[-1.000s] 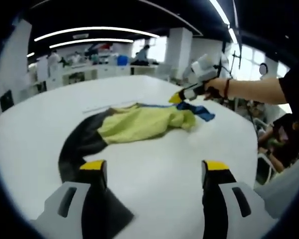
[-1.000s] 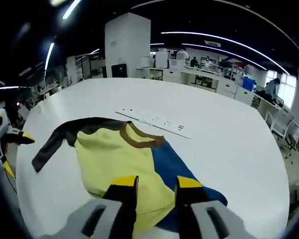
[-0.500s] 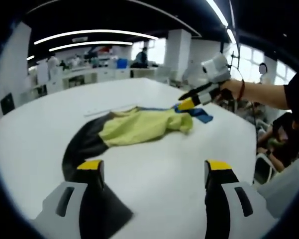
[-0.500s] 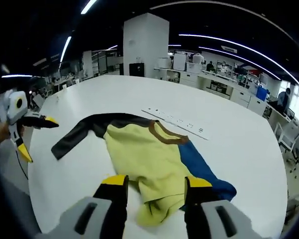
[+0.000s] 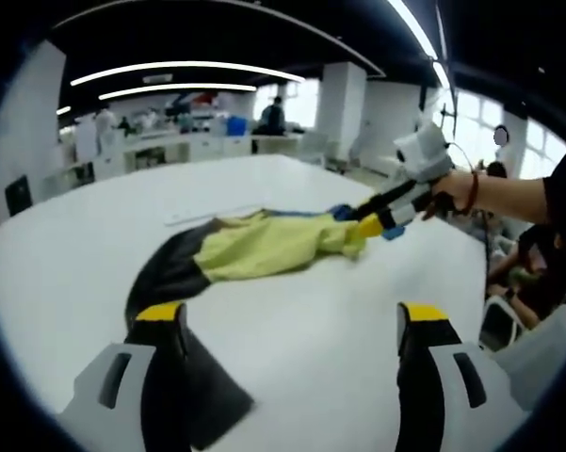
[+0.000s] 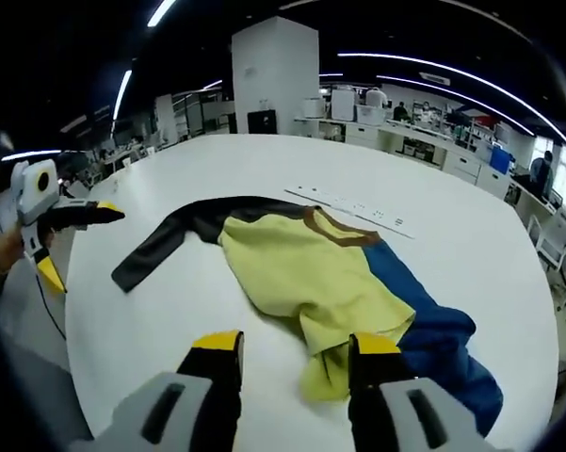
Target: Fold the garment on the visible template until the final outline fits inside the template.
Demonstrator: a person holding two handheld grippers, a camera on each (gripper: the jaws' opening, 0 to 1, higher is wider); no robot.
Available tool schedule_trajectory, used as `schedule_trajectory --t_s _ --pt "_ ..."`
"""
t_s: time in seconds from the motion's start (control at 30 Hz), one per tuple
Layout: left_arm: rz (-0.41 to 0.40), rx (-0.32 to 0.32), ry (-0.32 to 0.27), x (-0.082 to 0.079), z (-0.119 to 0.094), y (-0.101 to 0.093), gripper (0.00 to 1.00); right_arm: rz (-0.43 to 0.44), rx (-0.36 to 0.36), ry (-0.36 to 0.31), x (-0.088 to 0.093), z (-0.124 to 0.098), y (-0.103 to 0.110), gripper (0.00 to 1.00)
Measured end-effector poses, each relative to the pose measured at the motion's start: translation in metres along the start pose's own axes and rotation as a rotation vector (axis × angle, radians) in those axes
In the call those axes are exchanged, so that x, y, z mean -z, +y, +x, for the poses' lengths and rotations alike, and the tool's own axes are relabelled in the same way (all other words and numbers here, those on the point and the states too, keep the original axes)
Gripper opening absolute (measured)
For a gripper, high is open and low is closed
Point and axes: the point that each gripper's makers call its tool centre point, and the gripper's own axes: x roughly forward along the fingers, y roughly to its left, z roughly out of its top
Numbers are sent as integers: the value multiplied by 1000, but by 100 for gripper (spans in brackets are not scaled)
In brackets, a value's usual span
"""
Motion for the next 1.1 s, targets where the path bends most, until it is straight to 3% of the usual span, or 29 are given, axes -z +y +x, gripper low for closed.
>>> schedule_trajectory --t_s 0.23,0.37,0.7,1.03,1.1 --pt "27 -8 10 1 -2 2 91 47 9 22 14 5 2 38" --pt "30 -10 16 3 -4 4 91 113 17 6 15 11 -1 33" --pt "33 -19 39 11 -7 7 90 173 50 0 20 31 -11 23" --pt "21 -31 47 15 -9 9 86 191 80 -34 14 37 -20 1" --pt "17 -31 44 15 -9 9 85 181 74 -37 12 34 -18 0"
